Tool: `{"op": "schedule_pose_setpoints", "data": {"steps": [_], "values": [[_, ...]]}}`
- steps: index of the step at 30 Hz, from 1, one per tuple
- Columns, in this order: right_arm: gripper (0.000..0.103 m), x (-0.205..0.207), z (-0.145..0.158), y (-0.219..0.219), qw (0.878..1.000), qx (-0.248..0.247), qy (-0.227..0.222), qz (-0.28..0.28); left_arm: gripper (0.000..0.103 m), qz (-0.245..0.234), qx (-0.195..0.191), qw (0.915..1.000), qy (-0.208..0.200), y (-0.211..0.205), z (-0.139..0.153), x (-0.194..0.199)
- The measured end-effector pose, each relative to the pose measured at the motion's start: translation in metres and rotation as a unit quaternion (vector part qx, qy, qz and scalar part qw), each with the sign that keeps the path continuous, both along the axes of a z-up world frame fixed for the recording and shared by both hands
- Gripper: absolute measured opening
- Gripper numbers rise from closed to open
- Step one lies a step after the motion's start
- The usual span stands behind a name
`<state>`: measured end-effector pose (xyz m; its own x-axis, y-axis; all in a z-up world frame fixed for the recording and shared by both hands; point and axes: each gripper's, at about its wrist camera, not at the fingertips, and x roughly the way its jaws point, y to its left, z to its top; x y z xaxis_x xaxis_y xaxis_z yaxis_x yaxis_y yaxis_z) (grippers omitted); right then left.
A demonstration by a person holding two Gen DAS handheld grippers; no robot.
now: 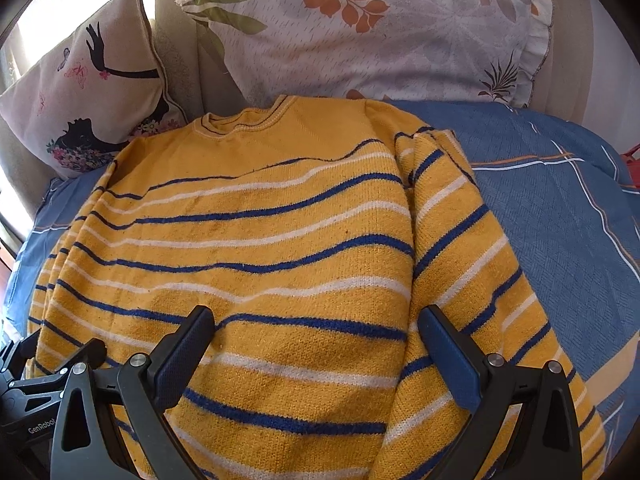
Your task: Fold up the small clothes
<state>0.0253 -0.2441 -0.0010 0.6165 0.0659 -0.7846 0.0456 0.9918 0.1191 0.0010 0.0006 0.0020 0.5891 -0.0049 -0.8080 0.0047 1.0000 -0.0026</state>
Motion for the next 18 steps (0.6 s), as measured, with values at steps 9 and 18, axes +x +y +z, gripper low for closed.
{"op": "schedule_pose_setpoints", "data": {"steps": [9, 18], "values": [[0.103, 0.009, -0.004, 0.020, 0.996, -0.089, 0.032, 0.009, 0.103, 0.004, 0.014, 0.9999, 0.002, -0.004, -0.002, 0.000], [0.103, 0.006, -0.003, 0.018, 0.995, -0.091, 0.019, 0.020, 0.103, 0.007, 0.027, 0.9996, 0.010, -0.005, -0.003, 0.002]]}}
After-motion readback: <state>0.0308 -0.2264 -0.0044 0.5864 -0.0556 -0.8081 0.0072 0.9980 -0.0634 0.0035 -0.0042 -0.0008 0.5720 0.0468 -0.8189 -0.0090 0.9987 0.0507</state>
